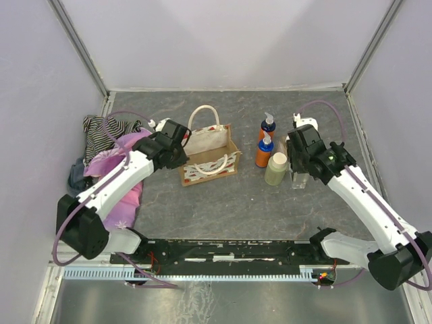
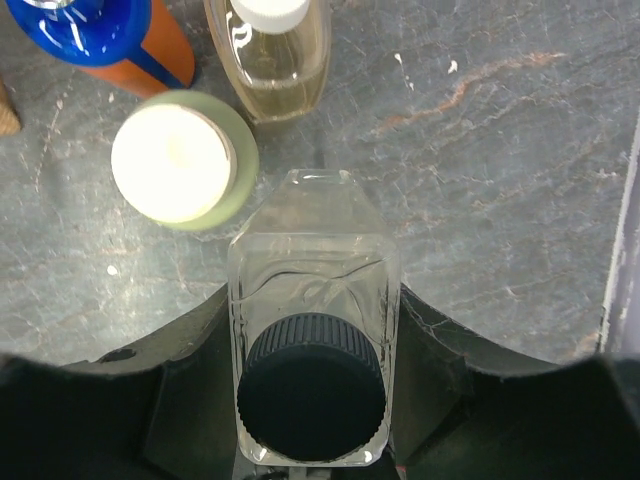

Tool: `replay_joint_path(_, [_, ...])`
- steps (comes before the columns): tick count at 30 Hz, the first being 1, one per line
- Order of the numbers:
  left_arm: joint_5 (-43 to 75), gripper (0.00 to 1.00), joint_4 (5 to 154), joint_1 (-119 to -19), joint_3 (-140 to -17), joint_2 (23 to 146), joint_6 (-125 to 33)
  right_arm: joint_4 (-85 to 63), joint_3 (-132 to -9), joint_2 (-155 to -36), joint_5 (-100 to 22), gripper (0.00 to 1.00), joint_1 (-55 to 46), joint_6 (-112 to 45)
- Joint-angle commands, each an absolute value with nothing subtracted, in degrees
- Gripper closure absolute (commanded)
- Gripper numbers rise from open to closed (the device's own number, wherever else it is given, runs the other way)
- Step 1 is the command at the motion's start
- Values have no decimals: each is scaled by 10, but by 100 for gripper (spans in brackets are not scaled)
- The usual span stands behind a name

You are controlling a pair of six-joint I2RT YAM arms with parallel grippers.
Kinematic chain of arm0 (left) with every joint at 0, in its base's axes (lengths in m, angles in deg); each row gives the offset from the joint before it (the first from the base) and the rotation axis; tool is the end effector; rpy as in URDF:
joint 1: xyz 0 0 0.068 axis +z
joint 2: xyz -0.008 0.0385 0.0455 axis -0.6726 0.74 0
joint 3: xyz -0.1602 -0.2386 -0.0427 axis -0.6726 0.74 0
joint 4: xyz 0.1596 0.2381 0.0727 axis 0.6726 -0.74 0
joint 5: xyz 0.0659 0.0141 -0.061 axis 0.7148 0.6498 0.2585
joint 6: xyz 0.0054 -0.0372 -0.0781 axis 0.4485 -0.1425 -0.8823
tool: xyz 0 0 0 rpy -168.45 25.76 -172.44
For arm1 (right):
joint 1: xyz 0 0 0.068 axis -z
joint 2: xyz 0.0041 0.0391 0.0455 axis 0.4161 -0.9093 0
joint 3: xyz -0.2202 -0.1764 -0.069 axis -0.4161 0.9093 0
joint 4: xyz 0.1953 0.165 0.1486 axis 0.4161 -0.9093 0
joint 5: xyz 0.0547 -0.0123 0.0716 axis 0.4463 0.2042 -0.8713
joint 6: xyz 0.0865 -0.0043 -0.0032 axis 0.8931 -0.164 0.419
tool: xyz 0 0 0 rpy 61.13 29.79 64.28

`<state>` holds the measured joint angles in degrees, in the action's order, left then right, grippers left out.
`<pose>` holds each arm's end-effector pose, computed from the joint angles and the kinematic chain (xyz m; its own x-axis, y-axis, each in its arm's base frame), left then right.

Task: Take the personal care products out of the canvas bag

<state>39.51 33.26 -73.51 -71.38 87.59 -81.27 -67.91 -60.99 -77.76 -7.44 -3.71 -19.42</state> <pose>0.2940 -0.1544 0.2573 -0.7709 -0.3584 -0.5266 -0.2735 0.9329 -0.2345 0.2395 0.0935 0.3191 -0.7580 -0.0351 -0.6513 0.0456 0.9933 -0.1066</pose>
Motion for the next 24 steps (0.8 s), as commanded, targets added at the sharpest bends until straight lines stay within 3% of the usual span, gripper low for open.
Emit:
replay_joint_path(1, [394,84,334,-725,-700,831,-797,-546,-590,-779,-61,60,-26,-174])
replay_joint_path(10, [387,64,332,-724,-679,823,-796,-496,-542,-826,-73,58,-3,-141])
replay_joint_path(19, [391,56,323,-722,-681,810,-799,-506,-542,-838,-67,20,8,-131])
replay_joint_path(24, [421,54,293,-722,-694,778,-802,-550,-580,-817,-81,12,8,-130])
